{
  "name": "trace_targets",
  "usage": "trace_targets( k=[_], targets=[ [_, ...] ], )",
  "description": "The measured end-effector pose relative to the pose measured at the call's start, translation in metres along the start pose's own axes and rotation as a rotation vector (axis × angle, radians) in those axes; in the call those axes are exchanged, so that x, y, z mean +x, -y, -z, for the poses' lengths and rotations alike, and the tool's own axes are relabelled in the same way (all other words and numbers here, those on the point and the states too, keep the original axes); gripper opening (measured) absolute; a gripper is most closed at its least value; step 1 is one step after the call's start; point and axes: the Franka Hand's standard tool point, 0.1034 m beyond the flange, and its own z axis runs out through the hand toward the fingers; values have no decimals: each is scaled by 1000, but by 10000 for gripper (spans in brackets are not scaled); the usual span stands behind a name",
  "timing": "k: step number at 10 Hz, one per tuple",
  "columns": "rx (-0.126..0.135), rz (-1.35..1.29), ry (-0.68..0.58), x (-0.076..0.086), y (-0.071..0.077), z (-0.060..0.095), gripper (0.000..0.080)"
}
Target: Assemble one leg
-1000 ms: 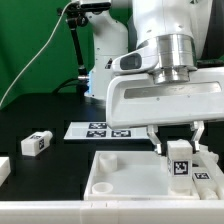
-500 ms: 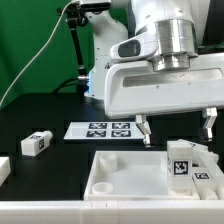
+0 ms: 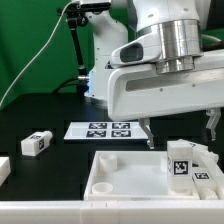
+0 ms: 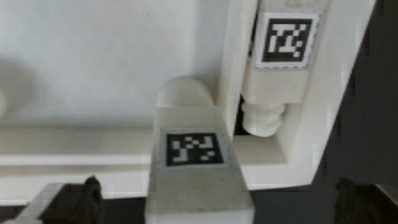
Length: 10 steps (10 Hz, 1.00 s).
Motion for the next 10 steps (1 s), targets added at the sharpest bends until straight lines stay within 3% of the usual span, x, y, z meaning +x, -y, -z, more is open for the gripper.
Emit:
trace_targets(
  k=[5, 7, 10],
  targets=[
    [0, -9, 16, 4, -2, -1, 649],
    [-16, -12, 21, 13, -10, -4, 649],
    [-18, -15, 13, 16, -13, -4, 649]
  ],
)
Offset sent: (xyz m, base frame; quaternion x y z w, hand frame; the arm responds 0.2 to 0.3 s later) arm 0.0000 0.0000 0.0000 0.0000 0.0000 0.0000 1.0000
